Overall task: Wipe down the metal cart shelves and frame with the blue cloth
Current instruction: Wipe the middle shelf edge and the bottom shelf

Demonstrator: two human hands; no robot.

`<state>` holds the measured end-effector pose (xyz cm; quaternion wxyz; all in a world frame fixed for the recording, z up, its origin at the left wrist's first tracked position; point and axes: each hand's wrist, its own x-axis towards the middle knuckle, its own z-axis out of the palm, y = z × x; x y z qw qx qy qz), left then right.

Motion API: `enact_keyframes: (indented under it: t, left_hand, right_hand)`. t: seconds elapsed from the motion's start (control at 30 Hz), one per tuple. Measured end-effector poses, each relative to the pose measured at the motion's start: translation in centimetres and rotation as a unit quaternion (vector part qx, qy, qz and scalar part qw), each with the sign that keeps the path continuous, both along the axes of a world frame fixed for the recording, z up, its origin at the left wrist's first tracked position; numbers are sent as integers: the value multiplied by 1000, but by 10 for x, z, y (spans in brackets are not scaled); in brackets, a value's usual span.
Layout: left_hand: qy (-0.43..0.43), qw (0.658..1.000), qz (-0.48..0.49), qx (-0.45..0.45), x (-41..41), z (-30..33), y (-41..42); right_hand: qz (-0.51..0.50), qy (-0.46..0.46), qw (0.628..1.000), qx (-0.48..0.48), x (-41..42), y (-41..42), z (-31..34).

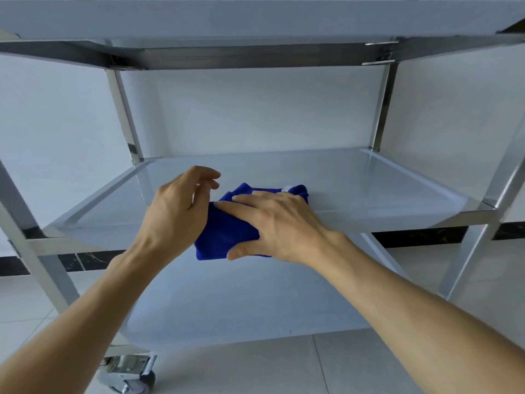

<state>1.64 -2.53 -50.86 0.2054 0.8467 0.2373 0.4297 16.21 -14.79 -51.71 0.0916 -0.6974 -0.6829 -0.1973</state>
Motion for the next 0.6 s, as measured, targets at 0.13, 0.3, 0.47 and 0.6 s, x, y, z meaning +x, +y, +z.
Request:
enact_keyframes:
  t: [0.13, 0.3, 0.47, 0.6]
  left_hand:
    - [94, 991, -12, 91, 10, -5, -12]
    - [133, 981, -25, 137, 27, -8, -28]
    - [143, 974, -72, 161, 53, -4, -57]
    - [169, 958, -109, 203, 75, -6, -86]
  right_hand:
    - [29, -25, 998, 52, 30, -41, -10]
    - [-56, -9, 997, 56, 92, -114, -10]
    - [-107, 27, 992, 52, 132, -172, -10]
    - [-125, 62, 986, 90, 147, -203, -9]
